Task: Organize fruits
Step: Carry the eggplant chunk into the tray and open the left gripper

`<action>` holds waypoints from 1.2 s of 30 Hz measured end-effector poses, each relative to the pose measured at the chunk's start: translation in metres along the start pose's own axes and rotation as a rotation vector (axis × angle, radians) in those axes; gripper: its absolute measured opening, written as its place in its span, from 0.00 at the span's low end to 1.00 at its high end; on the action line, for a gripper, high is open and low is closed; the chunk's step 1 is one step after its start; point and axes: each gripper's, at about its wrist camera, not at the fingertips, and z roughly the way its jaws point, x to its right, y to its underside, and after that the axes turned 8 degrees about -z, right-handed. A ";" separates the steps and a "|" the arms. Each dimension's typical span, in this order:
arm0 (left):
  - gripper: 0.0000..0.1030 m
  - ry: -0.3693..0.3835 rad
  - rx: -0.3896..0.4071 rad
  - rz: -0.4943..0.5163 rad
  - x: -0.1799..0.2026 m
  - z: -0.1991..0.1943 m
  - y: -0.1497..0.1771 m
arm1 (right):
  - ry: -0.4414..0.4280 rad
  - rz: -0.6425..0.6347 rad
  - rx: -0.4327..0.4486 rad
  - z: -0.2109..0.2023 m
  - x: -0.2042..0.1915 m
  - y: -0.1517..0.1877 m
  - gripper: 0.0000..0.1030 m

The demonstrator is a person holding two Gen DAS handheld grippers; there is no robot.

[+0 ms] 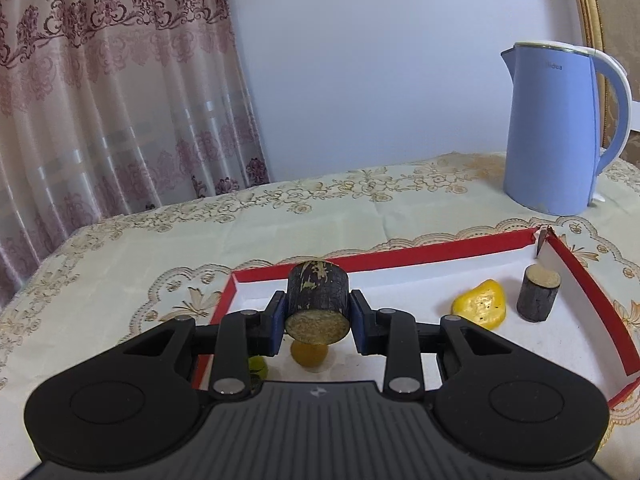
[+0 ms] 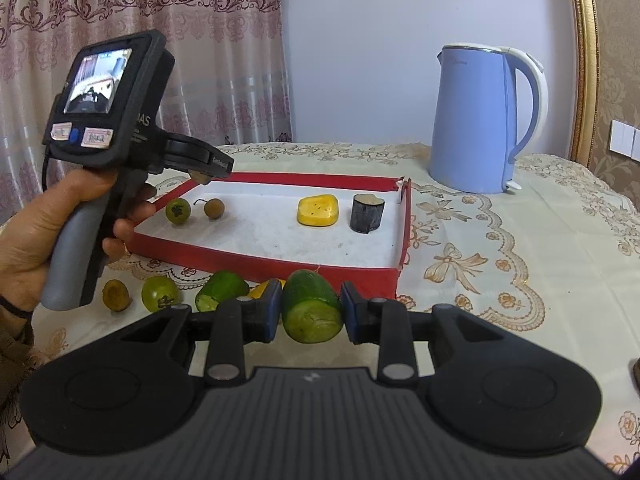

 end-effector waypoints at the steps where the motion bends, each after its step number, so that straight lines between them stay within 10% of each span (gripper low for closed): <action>1: 0.31 0.005 -0.003 0.002 0.000 0.001 0.001 | 0.002 0.005 0.000 0.000 0.000 -0.001 0.29; 36: 0.31 0.014 -0.018 -0.017 -0.015 0.019 0.009 | -0.004 -0.032 -0.002 0.003 -0.018 -0.003 0.29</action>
